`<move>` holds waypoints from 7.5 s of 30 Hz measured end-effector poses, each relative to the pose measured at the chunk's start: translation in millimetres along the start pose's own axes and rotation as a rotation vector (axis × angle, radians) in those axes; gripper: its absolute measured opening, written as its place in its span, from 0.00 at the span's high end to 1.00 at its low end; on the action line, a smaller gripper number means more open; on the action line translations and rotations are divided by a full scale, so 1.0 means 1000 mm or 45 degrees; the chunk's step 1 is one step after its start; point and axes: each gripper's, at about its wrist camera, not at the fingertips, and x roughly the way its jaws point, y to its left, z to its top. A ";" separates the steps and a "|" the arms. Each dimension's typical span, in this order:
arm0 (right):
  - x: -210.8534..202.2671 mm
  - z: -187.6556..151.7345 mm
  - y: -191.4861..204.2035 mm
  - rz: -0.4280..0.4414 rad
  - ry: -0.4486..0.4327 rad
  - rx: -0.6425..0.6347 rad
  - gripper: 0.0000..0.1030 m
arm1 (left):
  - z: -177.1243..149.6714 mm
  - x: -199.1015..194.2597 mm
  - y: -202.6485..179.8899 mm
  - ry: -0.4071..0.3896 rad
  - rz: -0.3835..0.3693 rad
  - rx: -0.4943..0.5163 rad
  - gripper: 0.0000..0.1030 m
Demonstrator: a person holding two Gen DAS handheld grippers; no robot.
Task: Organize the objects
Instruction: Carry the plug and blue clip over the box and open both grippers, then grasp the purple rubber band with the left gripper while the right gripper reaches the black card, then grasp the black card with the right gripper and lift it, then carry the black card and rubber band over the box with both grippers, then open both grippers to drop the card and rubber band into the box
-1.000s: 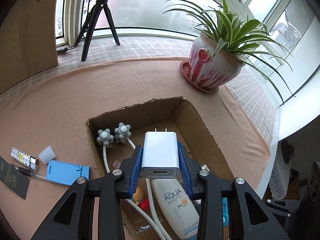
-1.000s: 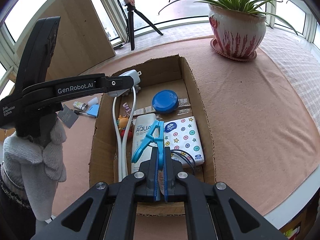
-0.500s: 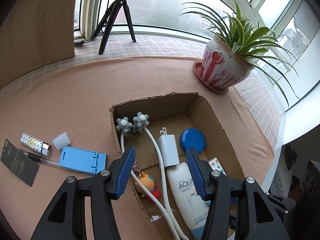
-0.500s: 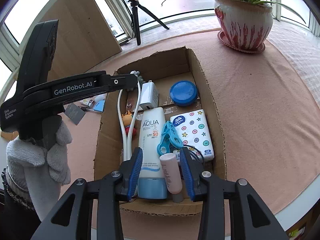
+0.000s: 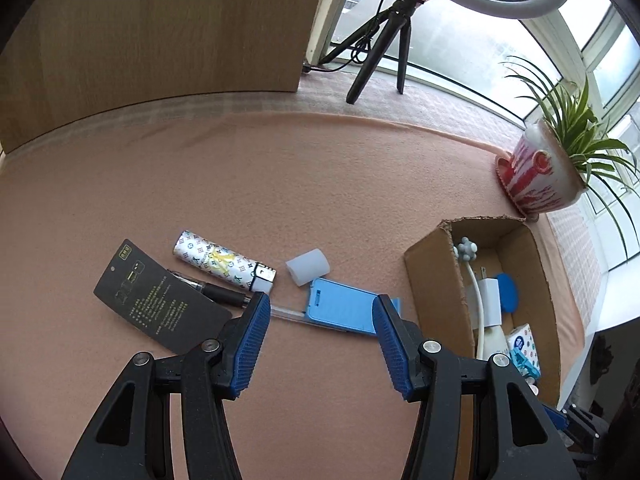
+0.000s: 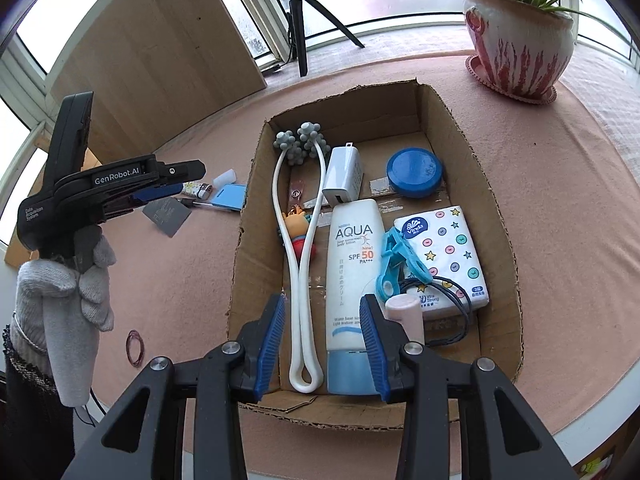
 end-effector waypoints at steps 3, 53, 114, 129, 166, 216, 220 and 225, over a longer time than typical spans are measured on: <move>0.002 -0.004 0.004 -0.003 0.004 0.014 0.66 | 0.010 0.006 0.028 0.024 0.031 -0.049 0.45; 0.014 0.007 0.113 -0.090 -0.057 -0.276 0.50 | -0.134 -0.073 0.138 0.082 0.008 -0.072 0.77; 0.147 -0.022 0.247 -0.023 0.295 -0.913 0.54 | -0.193 -0.082 0.173 0.047 0.051 -0.248 0.97; 0.069 -0.005 0.183 0.010 0.095 -0.619 0.54 | -0.168 -0.131 0.158 -0.093 -0.034 -0.243 0.97; -0.001 0.004 0.123 0.003 -0.067 -0.446 0.54 | -0.173 -0.066 0.156 0.124 0.154 -0.037 0.63; -0.047 0.020 -0.021 -0.120 -0.139 -0.098 0.43 | -0.042 -0.035 -0.122 0.026 -0.311 0.379 0.85; -0.043 0.022 -0.022 -0.107 -0.123 -0.086 0.43 | -0.051 -0.039 -0.100 0.019 -0.284 0.318 0.85; -0.035 0.025 -0.007 -0.089 -0.104 -0.131 0.43 | -0.073 -0.043 -0.062 0.048 -0.182 0.268 0.85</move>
